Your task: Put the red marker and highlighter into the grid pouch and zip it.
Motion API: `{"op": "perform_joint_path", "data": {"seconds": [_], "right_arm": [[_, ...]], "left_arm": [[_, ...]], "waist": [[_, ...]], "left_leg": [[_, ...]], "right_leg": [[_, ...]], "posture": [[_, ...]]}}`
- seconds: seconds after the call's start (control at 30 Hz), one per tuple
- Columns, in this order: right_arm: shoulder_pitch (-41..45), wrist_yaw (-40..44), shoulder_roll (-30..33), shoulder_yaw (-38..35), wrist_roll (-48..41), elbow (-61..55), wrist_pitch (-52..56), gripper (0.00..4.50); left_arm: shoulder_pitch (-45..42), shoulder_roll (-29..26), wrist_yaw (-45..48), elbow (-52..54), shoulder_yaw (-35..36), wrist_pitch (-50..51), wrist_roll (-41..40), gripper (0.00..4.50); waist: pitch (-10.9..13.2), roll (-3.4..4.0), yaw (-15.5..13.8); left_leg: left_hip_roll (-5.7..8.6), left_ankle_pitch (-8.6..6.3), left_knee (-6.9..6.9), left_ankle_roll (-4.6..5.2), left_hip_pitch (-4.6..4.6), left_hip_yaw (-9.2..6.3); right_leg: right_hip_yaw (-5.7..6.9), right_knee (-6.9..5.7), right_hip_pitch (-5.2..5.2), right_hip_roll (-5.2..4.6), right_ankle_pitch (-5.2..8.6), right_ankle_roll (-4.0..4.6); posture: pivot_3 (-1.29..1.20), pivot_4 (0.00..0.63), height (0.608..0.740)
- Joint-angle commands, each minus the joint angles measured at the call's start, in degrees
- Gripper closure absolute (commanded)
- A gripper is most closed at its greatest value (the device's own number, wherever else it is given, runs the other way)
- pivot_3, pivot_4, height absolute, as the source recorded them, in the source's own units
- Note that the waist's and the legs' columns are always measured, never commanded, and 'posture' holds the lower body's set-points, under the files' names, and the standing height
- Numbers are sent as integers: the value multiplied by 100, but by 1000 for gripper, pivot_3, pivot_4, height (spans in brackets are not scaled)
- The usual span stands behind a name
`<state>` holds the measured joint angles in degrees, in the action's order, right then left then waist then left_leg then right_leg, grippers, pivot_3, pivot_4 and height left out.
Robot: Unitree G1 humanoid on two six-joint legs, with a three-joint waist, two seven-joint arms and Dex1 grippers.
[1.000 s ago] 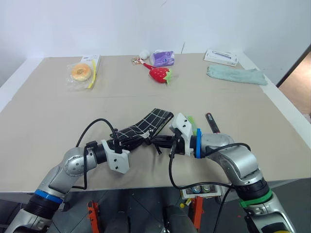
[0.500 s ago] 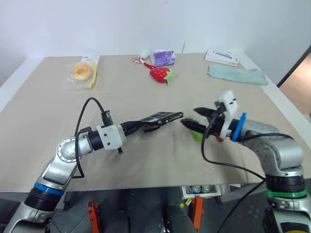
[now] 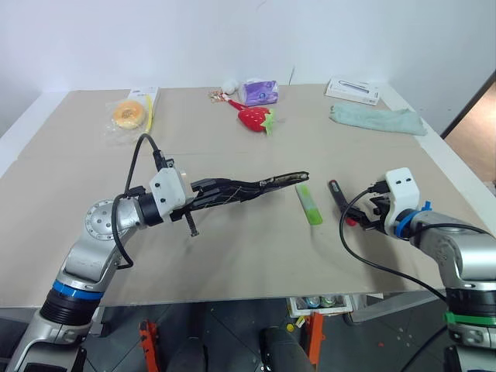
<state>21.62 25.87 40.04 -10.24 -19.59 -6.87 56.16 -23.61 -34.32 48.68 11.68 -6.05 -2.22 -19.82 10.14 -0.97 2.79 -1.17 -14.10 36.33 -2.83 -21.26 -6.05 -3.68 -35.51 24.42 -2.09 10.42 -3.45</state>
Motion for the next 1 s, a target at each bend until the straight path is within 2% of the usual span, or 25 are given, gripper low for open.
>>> {"op": "perform_joint_path", "data": {"seconds": [0.03,0.07,0.13,0.17,0.2,0.27,0.3,0.37,0.47,0.63,0.77,0.9,1.0], "right_arm": [[-13,-89,-7,19,125,5,-41,557],[-16,-90,-11,30,139,37,-48,855],[-26,-48,43,102,177,72,-39,1788],[-30,-31,71,132,199,101,-28,2453],[-33,-3,103,165,228,126,-45,2835],[-35,33,129,190,266,155,-73,3917],[-35,46,131,194,279,160,-82,4004],[-28,484,384,209,352,120,-833,4003],[-102,1735,976,132,300,-145,-2402,4003],[337,3485,1869,-181,-382,-170,-3085,4003],[1028,4267,2487,338,-63,5,-3540,4003],[1452,4733,2730,937,487,198,-4052,4003],[1645,4921,2683,1286,753,250,-4225,4003]], "left_arm": [[-180,49,30,52,222,-8,-58,4500],[-183,60,34,54,228,-3,-50,4500],[-180,76,34,60,239,4,-33,4500],[-177,84,29,62,246,10,-26,4500],[-173,91,27,61,252,12,-20,4500],[-170,104,28,61,261,17,-8,4500],[-169,112,33,61,266,20,-2,4500],[-156,135,31,43,268,7,33,4500],[-144,166,35,15,260,1,73,4500],[-113,206,94,-110,223,-55,133,4500],[-135,240,136,-211,196,-103,200,4500],[-145,288,163,-248,184,-127,253,4500],[-128,318,165,-239,185,-141,277,4500]], "waist": [[1,-1,-2],[1,-1,-2],[1,-1,-2],[1,-1,-2],[1,-2,-3],[1,-2,-3],[1,-2,-3],[2,-1,-3],[18,17,-2],[25,14,16],[30,13,12],[37,1,3],[40,3,-1]], "left_leg": [[2,0,1,0,-1,0],[3,0,3,-1,-2,0],[6,0,3,-1,-2,3],[7,0,3,-1,-2,5],[7,0,3,-1,-2,5],[7,0,3,-1,-2,5],[7,0,3,-1,-2,5],[7,0,3,-1,-2,5],[12,0,3,-1,-3,8],[10,-1,3,1,-2,11],[10,-1,4,1,-1,12],[8,-1,4,0,0,13],[9,-2,6,-4,-3,15]], "right_leg": [[-11,0,0,5,0,0],[-22,0,-1,9,0,0],[-32,1,-1,10,1,-2],[-36,1,-2,10,1,-3],[-36,1,-1,11,1,-4],[-36,1,-2,11,1,-5],[-36,1,-2,11,1,-5],[-37,1,-2,12,1,-5],[-47,3,-1,12,3,-8],[-52,5,-2,14,-6,-36],[-51,5,-2,14,5,-18],[-51,6,-2,15,6,-15],[-53,6,-1,12,6,-16]], "posture": [[0,150,740],[0,150,740],[0,150,740],[0,150,740],[0,150,740],[0,150,740],[0,150,740],[0,150,740],[0,150,740],[0,150,740],[0,150,740],[0,150,740],[0,150,740]]}}
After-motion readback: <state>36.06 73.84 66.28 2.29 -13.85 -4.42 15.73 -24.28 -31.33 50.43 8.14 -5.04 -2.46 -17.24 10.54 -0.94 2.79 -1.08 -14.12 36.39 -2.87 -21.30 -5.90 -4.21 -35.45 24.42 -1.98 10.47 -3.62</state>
